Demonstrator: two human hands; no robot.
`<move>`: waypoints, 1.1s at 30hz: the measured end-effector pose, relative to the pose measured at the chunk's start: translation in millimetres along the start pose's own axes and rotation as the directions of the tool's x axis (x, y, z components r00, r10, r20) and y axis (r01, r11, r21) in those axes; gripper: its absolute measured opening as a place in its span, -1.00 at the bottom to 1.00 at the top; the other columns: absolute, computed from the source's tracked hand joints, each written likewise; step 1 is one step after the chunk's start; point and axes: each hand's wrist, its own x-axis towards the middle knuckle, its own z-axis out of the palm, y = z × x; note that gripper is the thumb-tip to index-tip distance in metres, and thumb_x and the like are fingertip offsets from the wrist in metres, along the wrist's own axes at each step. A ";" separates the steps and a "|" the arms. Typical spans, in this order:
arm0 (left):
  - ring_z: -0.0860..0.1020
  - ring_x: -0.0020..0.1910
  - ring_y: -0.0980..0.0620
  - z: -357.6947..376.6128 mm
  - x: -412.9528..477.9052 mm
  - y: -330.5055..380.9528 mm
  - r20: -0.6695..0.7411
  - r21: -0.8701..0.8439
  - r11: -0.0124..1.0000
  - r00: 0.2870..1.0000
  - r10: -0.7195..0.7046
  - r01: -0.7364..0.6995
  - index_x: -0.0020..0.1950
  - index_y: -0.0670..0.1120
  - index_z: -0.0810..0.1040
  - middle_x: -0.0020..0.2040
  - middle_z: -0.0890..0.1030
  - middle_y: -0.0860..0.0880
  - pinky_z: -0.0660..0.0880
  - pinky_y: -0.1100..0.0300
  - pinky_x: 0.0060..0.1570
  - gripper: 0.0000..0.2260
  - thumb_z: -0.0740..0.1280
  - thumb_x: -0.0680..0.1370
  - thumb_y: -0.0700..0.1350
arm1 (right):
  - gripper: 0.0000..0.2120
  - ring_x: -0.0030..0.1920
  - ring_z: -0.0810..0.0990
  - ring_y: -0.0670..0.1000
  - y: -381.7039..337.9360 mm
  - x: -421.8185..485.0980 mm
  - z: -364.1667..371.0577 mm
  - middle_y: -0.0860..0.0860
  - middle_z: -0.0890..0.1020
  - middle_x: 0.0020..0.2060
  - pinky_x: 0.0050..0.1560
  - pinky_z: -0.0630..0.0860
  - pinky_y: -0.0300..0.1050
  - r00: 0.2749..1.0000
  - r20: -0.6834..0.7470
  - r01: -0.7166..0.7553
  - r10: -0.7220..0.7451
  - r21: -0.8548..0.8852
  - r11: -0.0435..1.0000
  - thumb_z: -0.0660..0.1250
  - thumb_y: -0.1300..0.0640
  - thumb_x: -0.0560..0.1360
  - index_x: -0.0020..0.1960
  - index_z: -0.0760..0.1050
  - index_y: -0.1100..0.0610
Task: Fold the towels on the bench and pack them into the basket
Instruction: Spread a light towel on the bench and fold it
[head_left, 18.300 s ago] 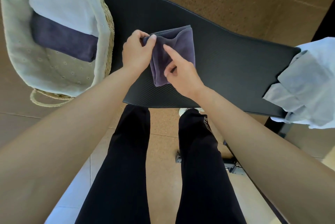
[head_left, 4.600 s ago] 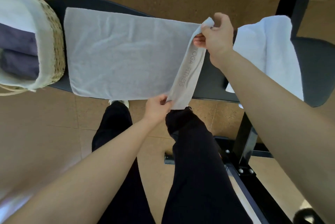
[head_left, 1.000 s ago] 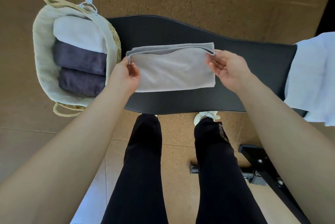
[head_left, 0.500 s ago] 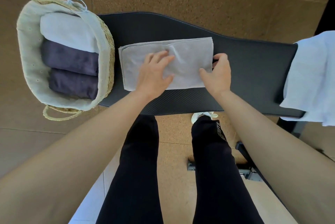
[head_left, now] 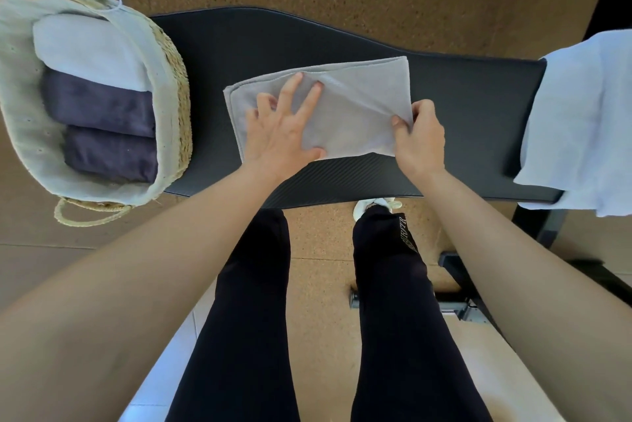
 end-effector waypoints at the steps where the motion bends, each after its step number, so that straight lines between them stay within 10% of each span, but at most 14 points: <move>1: 0.38 0.20 -0.23 0.5 0.6 6.0 0.001 -0.003 1.000 1.000 -0.024 0.024 0.63 0.18 0.02 0.60 0.14 -0.05 0.47 -0.11 0.10 0.00 0.42 0.33 0.43 | -0.81 -0.02 0.51 0.04 3.5 -0.6 -4.8 -0.03 0.51 -0.01 -0.04 0.41 -0.06 1.000 -0.001 0.014 -0.014 0.008 1.000 0.22 0.10 0.66 0.18 0.35 0.19; 13: 0.21 0.45 -0.16 -9.4 11.4 24.7 0.188 -0.469 0.864 0.976 -0.106 0.184 0.63 0.21 0.09 0.50 0.10 -0.06 0.37 0.04 0.28 -0.06 0.53 0.36 0.09 | -0.50 0.14 0.57 -0.19 -13.6 -22.5 -34.6 -0.16 0.57 0.16 0.07 0.55 -0.33 0.919 0.169 0.332 -0.357 0.157 0.930 0.47 0.11 0.50 0.39 0.39 0.04; 15: 0.30 0.44 -0.08 -15.3 19.1 9.5 0.241 -0.650 0.724 0.966 -0.091 0.231 0.56 0.12 0.34 0.43 0.23 -0.10 0.44 0.12 0.31 -0.24 0.52 0.39 -0.04 | -0.44 0.10 0.54 -0.22 -18.7 -29.4 -28.2 -0.15 0.56 0.14 0.07 0.50 -0.37 0.897 0.209 0.358 -0.391 0.178 0.917 0.46 0.18 0.49 0.45 0.37 0.06; 18: 0.59 0.03 -0.02 -45.8 26.3 -5.8 0.456 -0.838 0.257 0.877 -0.153 0.481 0.20 0.04 0.64 0.08 0.59 -0.06 0.51 0.20 -0.02 -0.60 0.41 0.40 0.12 | -0.42 -0.03 0.55 -0.17 -26.0 -41.3 -10.4 -0.17 0.57 0.00 -0.02 0.49 -0.40 0.872 0.257 0.370 -0.416 0.210 0.905 0.41 0.24 0.50 0.48 0.36 0.04; 21: 0.65 0.04 -0.01 -74.7 25.3 -22.4 0.560 -0.829 0.017 0.828 0.019 0.560 0.22 0.03 0.65 0.07 0.70 0.00 0.55 0.06 0.13 -0.54 0.25 0.55 0.32 | -0.36 -0.18 0.51 -0.09 -33.8 -50.7 15.6 -0.16 0.52 -0.15 -0.10 0.46 -0.32 0.843 0.330 0.371 -0.426 0.216 0.903 0.36 0.25 0.51 0.52 0.31 -0.06; 33: 0.67 0.04 0.03 -56.6 17.1 -61.2 0.318 -0.838 0.423 0.939 -0.132 0.344 0.15 -0.01 0.68 0.05 0.69 0.00 0.66 0.10 0.01 -0.68 0.46 0.43 -0.26 | -0.09 -0.11 0.56 0.10 -58.7 -67.0 88.8 0.03 0.45 -0.02 -0.06 0.62 0.15 0.724 0.551 0.583 -0.415 -0.166 0.795 0.32 0.27 0.53 0.62 -0.13 -0.24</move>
